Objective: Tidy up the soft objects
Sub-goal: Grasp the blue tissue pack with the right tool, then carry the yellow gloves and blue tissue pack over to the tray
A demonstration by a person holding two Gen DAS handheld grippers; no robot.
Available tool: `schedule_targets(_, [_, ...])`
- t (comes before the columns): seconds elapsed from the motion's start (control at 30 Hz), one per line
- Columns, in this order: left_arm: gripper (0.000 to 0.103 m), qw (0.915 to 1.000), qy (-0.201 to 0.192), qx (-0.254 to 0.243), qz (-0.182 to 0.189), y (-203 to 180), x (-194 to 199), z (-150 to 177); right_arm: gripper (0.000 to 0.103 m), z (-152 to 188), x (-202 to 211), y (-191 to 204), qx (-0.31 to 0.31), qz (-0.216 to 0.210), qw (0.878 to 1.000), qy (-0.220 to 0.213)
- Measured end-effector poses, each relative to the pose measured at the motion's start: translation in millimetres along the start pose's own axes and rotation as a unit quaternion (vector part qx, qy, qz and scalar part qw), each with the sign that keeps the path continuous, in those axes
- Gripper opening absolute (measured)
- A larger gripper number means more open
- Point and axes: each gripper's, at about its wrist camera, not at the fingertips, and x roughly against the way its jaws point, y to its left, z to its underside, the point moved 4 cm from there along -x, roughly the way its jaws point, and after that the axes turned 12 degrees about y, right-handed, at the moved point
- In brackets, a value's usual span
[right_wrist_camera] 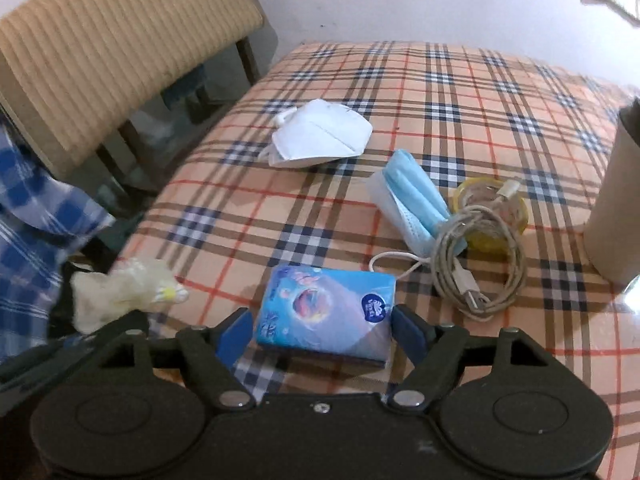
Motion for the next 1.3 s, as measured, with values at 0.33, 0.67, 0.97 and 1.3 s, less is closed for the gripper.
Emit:
schedule_targets(0.33, [0.02,0.9998,-0.008,-0.009,0.013,-9,9,1,0.088,23,19,-3,0.055,0.001,0.998,-0.017])
schedule_targets(0.67, [0.02,0.9981,-0.029,-0.044,0.032,-53,37,-5,0.088,36,104,-44,0.077,0.006,0.994,-0.082])
schedule_targets(0.97, [0.02,0.9965,-0.029,-0.068,0.039,-97,55,-20,0.088,8,148,-78,0.052,0.002,0.992,-0.113])
schedule_targets(1.3, [0.02,0.9946,-0.042,-0.085,0.042,-130,69,-35,0.088,-3,183,-116,0.038,0.007,0.989,-0.14])
